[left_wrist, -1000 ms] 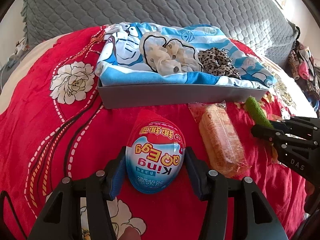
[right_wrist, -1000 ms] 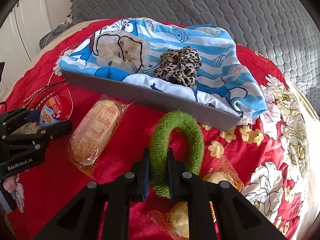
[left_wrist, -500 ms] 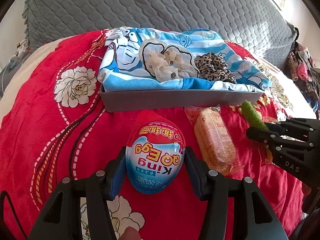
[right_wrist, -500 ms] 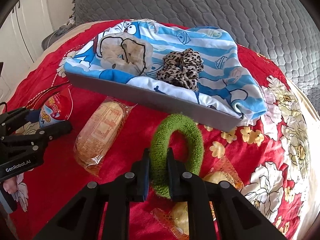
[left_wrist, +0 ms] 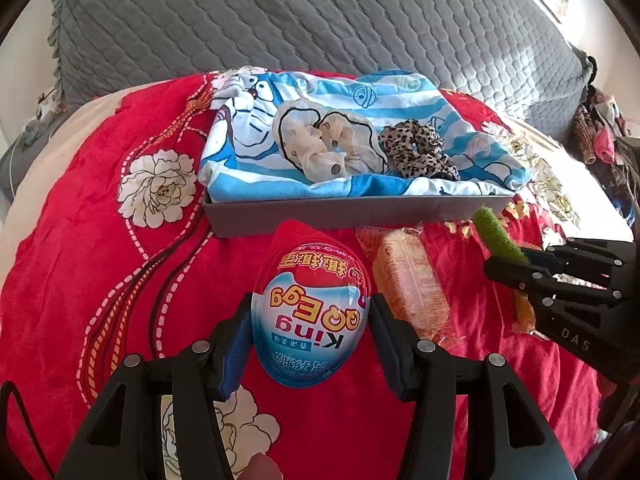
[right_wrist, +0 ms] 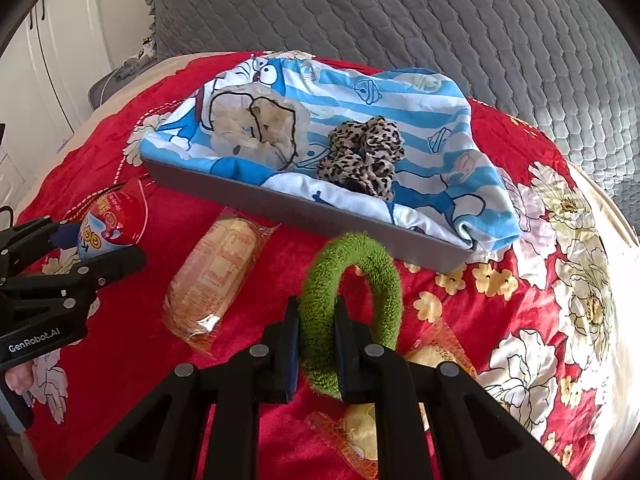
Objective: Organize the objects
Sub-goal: 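Lift the egg and the green ring off the bedspread with both grippers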
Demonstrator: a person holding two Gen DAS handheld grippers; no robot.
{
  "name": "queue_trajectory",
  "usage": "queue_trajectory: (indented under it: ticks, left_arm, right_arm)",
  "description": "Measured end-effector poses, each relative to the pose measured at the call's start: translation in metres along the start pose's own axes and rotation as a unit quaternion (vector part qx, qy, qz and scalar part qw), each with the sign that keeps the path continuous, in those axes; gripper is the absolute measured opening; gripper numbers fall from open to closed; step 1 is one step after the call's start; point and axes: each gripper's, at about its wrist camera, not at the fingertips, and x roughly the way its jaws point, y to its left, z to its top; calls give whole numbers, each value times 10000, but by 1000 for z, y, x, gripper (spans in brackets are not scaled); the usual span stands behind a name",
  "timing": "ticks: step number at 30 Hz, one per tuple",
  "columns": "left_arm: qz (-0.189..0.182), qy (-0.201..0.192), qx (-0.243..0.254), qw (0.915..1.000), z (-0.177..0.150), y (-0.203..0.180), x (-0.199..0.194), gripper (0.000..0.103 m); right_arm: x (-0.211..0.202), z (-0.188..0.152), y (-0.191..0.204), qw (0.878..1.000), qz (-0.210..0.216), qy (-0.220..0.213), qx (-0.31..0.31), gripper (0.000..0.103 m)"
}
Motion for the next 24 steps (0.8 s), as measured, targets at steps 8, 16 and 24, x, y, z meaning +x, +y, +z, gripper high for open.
queue_trajectory:
  ticks: [8,16,24]
  left_arm:
    - [-12,-79,-44,10000,1,-6,-14,57]
    - [13,-194,36,9998,7,-19,-29,57]
    - [56,-353,132,9993,15,-30,-48,57]
  right_arm:
    - [-17,2,0,9998,103,-160,35,15]
    - [-38,6,0,9992,106,-382,40,15]
    - [-56,8,-4,9983,107,-568,98,15]
